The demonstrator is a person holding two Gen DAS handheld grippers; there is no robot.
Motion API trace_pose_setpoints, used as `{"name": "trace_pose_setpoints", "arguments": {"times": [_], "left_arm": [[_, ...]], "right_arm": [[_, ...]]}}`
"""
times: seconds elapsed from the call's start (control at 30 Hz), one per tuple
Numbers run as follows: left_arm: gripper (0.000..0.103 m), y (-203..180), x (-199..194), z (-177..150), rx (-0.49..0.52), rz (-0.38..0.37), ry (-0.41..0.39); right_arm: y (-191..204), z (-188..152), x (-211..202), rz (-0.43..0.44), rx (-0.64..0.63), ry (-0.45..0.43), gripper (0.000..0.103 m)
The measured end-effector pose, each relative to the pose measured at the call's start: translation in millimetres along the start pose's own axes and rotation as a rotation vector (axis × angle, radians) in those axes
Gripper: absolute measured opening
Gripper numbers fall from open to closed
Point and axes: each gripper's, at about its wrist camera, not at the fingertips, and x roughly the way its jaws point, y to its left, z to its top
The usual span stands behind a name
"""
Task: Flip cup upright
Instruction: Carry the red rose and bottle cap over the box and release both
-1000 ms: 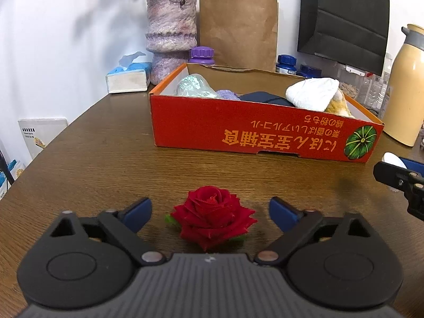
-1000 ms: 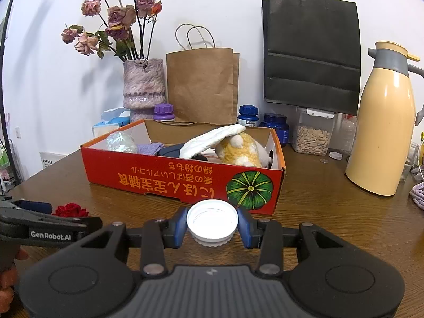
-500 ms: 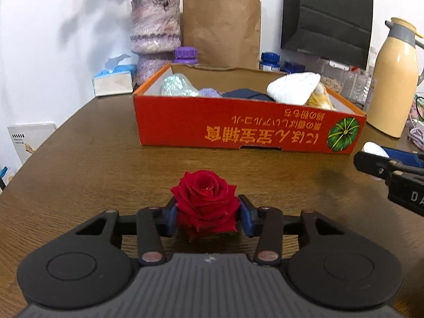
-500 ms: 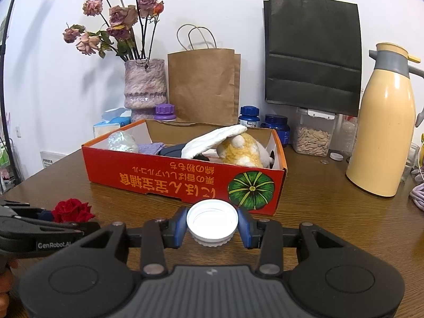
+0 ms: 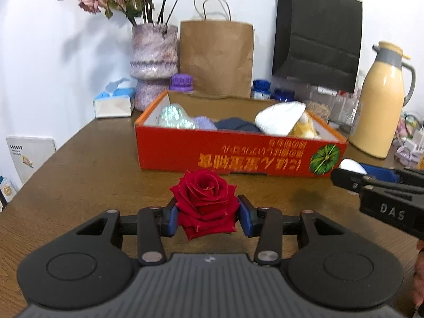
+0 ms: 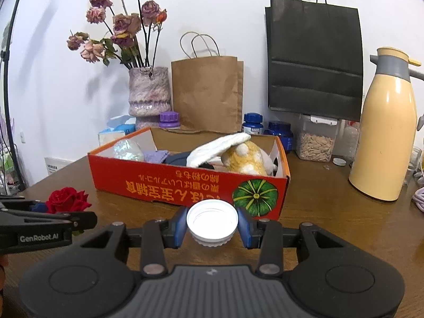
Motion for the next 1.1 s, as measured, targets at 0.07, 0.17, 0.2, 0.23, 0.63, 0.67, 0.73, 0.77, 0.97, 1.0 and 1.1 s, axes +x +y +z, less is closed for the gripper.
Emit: {"name": "trace_pose_setpoints", "arguments": {"times": [0.07,0.17,0.2,0.23,0.63,0.67,0.73,0.77,0.97,1.0,1.1], "left_arm": [[0.044,0,-5,5,-0.008,-0.007,-0.018],[0.044,2,-10,15,-0.025,-0.013,-0.038],[0.044,2,-11,19,-0.029,-0.013,-0.045],[0.044,2,-11,23,-0.032,-0.011,-0.05],[0.044,-2,-1,66,-0.067,-0.009,-0.112],[0.044,-2,0,68,-0.071,-0.01,-0.116],[0.044,-1,5,73,-0.076,-0.01,-0.121],[0.044,-1,7,75,-0.077,-0.01,-0.123],[0.044,0,23,87,-0.088,-0.008,-0.136],[0.044,0,27,89,-0.09,-0.007,-0.137],[0.044,3,35,95,-0.1,-0.005,-0.14]], "right_arm": [[0,4,-3,0.011,0.006,-0.014,0.039],[0,12,-7,0.025,0.007,-0.042,0.039],[0,15,-8,0.029,0.005,-0.05,0.039],[1,18,-9,0.032,0.004,-0.058,0.039],[7,55,-1,0.055,0.007,-0.13,0.039],[7,57,1,0.055,0.008,-0.133,0.039],[7,61,4,0.053,0.009,-0.139,0.039],[7,63,6,0.053,0.01,-0.142,0.039],[5,76,19,0.05,0.018,-0.154,0.039],[5,77,22,0.05,0.019,-0.154,0.039],[5,83,31,0.048,0.018,-0.158,0.039]]}}
